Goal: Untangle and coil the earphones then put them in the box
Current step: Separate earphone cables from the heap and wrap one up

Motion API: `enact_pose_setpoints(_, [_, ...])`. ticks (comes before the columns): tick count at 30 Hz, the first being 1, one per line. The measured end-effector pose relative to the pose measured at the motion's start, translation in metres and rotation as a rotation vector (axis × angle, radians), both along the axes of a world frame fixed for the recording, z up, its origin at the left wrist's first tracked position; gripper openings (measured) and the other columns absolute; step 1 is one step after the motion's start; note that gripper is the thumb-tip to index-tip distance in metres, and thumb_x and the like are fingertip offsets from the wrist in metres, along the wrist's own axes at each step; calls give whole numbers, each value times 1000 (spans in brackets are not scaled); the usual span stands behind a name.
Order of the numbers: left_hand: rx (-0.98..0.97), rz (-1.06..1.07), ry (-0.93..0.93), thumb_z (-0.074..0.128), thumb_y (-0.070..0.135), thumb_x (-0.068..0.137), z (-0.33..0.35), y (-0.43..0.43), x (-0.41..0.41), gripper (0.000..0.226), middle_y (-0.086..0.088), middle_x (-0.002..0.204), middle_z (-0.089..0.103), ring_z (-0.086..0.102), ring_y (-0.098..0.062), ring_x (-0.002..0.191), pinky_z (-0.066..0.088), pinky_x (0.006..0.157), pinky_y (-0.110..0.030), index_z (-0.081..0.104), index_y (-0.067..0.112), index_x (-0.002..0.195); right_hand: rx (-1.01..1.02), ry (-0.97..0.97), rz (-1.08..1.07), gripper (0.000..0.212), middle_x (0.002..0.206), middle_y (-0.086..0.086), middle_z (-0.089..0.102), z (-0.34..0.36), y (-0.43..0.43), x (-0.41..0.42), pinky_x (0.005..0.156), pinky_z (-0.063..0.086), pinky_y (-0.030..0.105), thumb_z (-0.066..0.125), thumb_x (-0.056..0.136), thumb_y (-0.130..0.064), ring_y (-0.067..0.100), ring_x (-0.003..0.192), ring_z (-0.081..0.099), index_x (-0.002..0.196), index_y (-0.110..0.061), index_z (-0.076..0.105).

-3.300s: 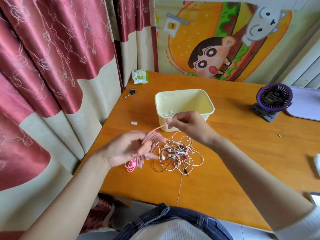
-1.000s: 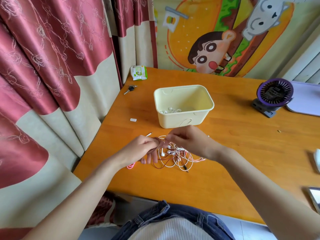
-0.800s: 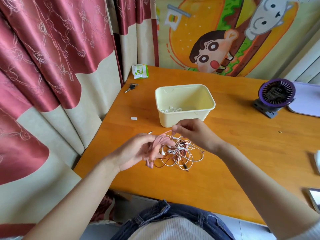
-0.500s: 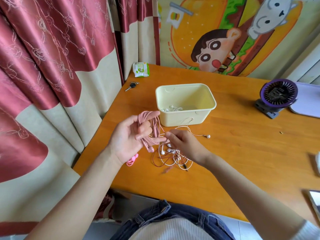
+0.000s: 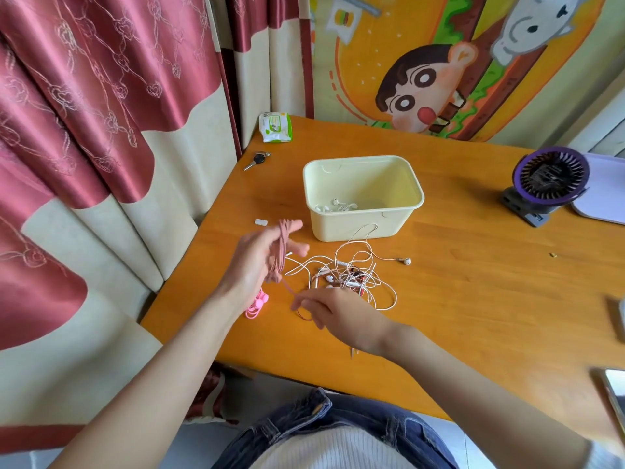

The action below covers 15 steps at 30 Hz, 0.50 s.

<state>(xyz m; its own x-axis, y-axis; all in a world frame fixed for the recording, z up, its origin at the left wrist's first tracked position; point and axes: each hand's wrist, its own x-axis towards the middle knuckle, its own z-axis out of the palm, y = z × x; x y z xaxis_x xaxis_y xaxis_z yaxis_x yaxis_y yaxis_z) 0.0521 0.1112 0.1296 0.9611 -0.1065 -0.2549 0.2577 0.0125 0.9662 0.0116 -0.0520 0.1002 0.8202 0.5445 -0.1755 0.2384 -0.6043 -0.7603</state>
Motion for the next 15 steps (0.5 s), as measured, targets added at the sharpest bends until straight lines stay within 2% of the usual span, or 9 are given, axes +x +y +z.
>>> enact_pose_setpoints(2, [245,-94,-54,41,26,99,-10,-1,-6,28,-6,79,74,65,-11,100,43,79,-29,69,19,99,-34,-31,41,29,62,-14,48,0,-1,-2,60,38,16,35,101,-24,7,61,51,110,-21,63])
enact_pose_setpoints(3, [329,-147,-42,41,25,99,-13,-2,-9,30,-4,80,74,66,-7,93,43,82,-28,69,15,96,-53,-59,51,29,62,-15,47,1,-2,-1,62,39,19,35,101,-24,10,62,52,109,-22,63])
enact_pose_setpoints(4, [395,-203,-8,42,25,98,-15,-3,-12,32,0,78,74,64,-7,79,45,79,-28,70,11,92,-73,-87,57,28,61,-16,47,2,-5,0,62,39,21,36,101,-23,11,62,52,108,-22,64])
enact_pose_setpoints(6, [469,-326,84,41,23,99,-20,-5,-19,36,6,67,70,54,-8,57,43,61,-30,66,0,89,-112,-129,62,27,61,-17,46,4,-13,6,59,35,20,39,100,-20,7,60,48,105,-19,66])
enact_pose_setpoints(9, [425,-449,197,38,24,100,-24,-8,-28,39,-3,61,66,52,-16,54,38,53,-30,67,5,81,-128,-137,66,25,63,-17,47,10,-24,16,57,33,13,42,98,-13,1,59,49,95,-17,66])
enact_pose_setpoints(11, [346,-480,261,39,28,100,-25,-11,-32,38,-5,56,58,45,-16,48,36,51,-32,69,10,87,-55,-98,35,26,63,-18,47,13,-29,21,56,34,9,42,98,-10,-7,59,50,83,-23,59])
enact_pose_setpoints(13, [219,-488,316,42,34,97,-27,-13,-33,43,-4,51,49,40,-11,42,47,62,-43,67,-1,96,24,-53,-21,20,63,-18,49,12,-32,23,54,35,10,43,98,-9,-6,56,50,87,-20,55])
enact_pose_setpoints(14, [142,-499,337,43,38,94,-28,-13,-32,53,-4,49,42,42,-10,42,48,75,-50,60,-12,99,58,-31,-48,13,63,-17,51,9,-33,24,53,36,11,44,98,-10,-3,55,51,93,-16,55])
enact_pose_setpoints(15, [71,-517,355,44,41,92,-30,-13,-32,58,-4,49,35,46,-11,44,47,80,-51,56,-15,96,97,-13,-71,9,64,-14,53,6,-33,25,53,37,12,45,98,-11,-1,56,52,98,-15,53])
